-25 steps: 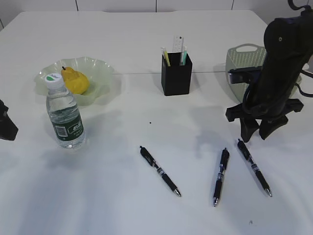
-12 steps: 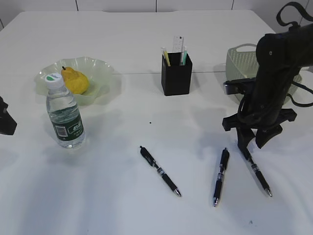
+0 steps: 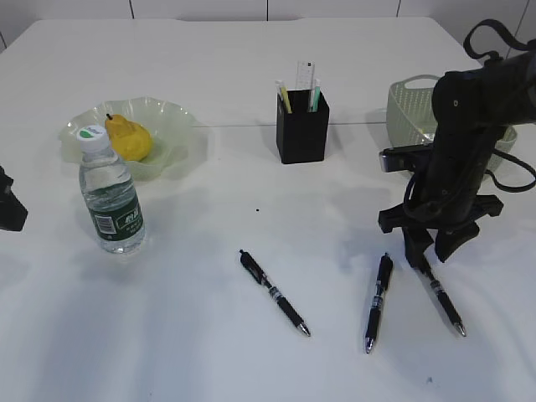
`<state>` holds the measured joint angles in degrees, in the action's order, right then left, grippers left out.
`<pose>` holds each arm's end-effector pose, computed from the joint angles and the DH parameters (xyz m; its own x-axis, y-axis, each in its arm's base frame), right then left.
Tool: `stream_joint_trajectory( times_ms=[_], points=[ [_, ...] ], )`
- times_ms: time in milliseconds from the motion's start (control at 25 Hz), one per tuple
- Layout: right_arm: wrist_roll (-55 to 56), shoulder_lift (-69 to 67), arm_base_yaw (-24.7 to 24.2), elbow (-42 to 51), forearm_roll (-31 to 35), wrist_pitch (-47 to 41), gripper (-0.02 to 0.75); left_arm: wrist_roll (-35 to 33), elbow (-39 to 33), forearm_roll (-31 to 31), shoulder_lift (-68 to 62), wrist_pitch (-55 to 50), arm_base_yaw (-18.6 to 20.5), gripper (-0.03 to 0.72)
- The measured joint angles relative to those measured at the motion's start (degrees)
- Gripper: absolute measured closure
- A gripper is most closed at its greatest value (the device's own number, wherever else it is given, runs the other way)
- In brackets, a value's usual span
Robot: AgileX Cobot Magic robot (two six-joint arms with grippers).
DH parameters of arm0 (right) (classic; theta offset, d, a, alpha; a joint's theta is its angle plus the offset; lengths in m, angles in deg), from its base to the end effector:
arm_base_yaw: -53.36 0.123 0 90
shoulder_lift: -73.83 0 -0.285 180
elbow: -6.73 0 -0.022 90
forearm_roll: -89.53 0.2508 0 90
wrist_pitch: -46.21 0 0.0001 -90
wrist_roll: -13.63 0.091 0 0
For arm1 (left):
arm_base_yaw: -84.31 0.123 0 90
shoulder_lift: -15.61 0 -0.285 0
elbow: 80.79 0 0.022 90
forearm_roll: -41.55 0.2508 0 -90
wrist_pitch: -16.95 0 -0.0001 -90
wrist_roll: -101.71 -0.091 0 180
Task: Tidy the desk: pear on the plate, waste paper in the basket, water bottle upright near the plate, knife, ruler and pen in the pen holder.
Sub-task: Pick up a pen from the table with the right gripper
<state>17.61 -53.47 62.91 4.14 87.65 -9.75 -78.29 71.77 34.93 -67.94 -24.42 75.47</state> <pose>0.3853 0.0623 0.1340 -0.9933 -0.1153 0.0100 -0.1156 0.9929 -0.0277 0.2482 -0.0456 0.2566 -0.8869 0.0504 -0.4592 0.1118 0.9879 -0.1076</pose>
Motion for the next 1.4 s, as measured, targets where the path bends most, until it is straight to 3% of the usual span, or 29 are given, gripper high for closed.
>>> stream_joint_trajectory(
  times_ms=[840, 1160, 1400],
  points=[
    [0.36, -1.02, 0.0, 0.0, 0.21, 1.38, 0.44, 0.0, 0.0, 0.0, -0.08, 0.21, 0.0, 0.217],
    [0.36, -1.02, 0.0, 0.0, 0.65, 1.38, 0.616, 0.0, 0.0, 0.0, -0.08, 0.42, 0.0, 0.222],
    [0.34, -1.02, 0.0, -0.11, 0.78, 1.1, 0.665, 0.0, 0.0, 0.0, -0.08, 0.42, 0.0, 0.225]
  ],
)
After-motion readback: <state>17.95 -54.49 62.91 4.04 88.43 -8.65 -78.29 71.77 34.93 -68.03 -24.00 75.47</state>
